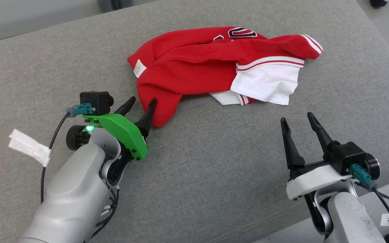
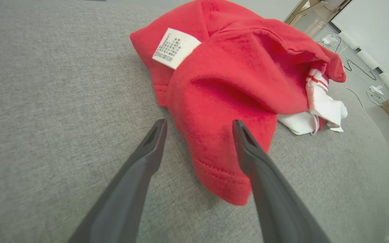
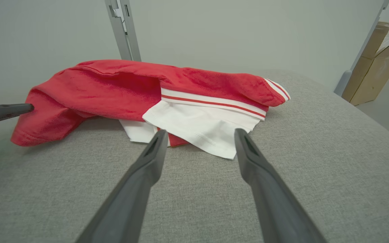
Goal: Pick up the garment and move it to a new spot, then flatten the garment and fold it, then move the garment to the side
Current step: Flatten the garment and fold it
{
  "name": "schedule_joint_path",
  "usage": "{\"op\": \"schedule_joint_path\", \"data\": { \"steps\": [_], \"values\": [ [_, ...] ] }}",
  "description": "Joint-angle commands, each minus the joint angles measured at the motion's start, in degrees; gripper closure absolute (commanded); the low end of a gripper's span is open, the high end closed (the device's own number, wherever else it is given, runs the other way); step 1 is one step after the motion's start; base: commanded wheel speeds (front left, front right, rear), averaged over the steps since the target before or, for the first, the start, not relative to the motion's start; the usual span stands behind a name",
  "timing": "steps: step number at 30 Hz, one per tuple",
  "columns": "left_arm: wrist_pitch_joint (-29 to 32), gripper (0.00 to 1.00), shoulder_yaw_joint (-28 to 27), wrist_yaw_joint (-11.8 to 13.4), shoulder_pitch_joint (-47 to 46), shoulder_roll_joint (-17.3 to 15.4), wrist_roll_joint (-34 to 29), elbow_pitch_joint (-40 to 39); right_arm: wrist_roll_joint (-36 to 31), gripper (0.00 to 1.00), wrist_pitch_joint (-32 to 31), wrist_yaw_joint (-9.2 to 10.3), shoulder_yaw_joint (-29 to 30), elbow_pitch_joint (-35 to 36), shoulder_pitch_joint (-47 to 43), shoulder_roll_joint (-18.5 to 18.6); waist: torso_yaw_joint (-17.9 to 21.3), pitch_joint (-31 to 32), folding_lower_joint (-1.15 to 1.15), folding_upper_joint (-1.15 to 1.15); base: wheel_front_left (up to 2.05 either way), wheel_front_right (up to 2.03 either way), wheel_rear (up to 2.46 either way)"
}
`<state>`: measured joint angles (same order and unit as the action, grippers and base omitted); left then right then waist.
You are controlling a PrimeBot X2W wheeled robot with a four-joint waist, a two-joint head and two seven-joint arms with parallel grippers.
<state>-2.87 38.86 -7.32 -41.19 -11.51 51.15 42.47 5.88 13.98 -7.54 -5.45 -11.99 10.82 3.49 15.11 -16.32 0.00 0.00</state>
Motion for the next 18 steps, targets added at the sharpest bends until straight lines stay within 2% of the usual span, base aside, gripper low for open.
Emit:
{"op": "schedule_joint_path", "data": {
  "steps": [1, 4, 5, 6, 10, 13, 16, 18],
  "values": [
    [0.47, 0.00, 0.42, -0.24, -1.42, -0.59, 1.02, 0.64, 0.10, 0.00, 0.41, 0.10, -0.19, -0.25, 0.65, -0.21, 1.13, -1.22, 0.00, 0.00, 0.00, 0.00, 0.00],
    [1.35, 0.00, 1.57, -0.24, -2.69, -0.59, 3.20, 1.21, -0.01, 0.00, 0.59, 0.10, -0.24, -0.61, 0.98, -0.29, 1.41, -1.55, 0.00, 0.00, 0.00, 0.00, 0.00],
    [1.37, 0.54, 2.17, -0.24, -3.19, -0.89, 3.36, 1.14, -0.05, 0.00, 0.66, 0.10, -0.16, -0.69, 1.00, -0.32, 1.42, -1.60, 0.00, 0.00, 0.00, 0.00, 0.00],
    [1.11, 1.00, 2.94, -0.24, -3.65, -1.33, 3.39, 1.06, -0.06, 0.00, 0.71, 0.10, -0.02, -0.81, 1.02, -0.35, 1.38, -1.62, 0.00, 0.00, 0.00, 0.00, 0.00],
    [-2.03, 1.00, 4.42, -0.24, -4.97, -1.94, 2.51, 2.43, -0.49, 0.00, 0.83, 0.10, 1.16, -0.99, 0.76, -0.39, -0.04, -1.27, 0.00, 0.00, 0.00, 0.00, 0.00],
    [-6.81, 1.00, 4.48, 0.36, -6.65, -2.66, 0.13, 4.50, -0.60, 0.00, 0.91, 0.10, 1.49, -1.00, 0.61, -0.43, -1.77, -0.69, 0.00, 0.00, 0.00, 0.00, 0.00],
    [-11.53, 1.00, 5.52, 2.73, -9.63, -4.23, -6.12, 4.41, -0.93, 0.00, 0.91, 0.10, 1.75, -0.74, 0.55, -0.40, -3.91, 0.07, 0.00, 0.00, 0.00, 0.00, 0.00],
    [-12.34, 1.00, 5.97, 4.53, -11.21, -5.34, -11.81, 0.91, -1.13, 0.00, 0.90, 0.10, 1.96, -0.56, 0.41, -0.28, -5.42, 0.46, 0.00, 0.00, 0.00, 0.00, 0.00]
  ]
}}
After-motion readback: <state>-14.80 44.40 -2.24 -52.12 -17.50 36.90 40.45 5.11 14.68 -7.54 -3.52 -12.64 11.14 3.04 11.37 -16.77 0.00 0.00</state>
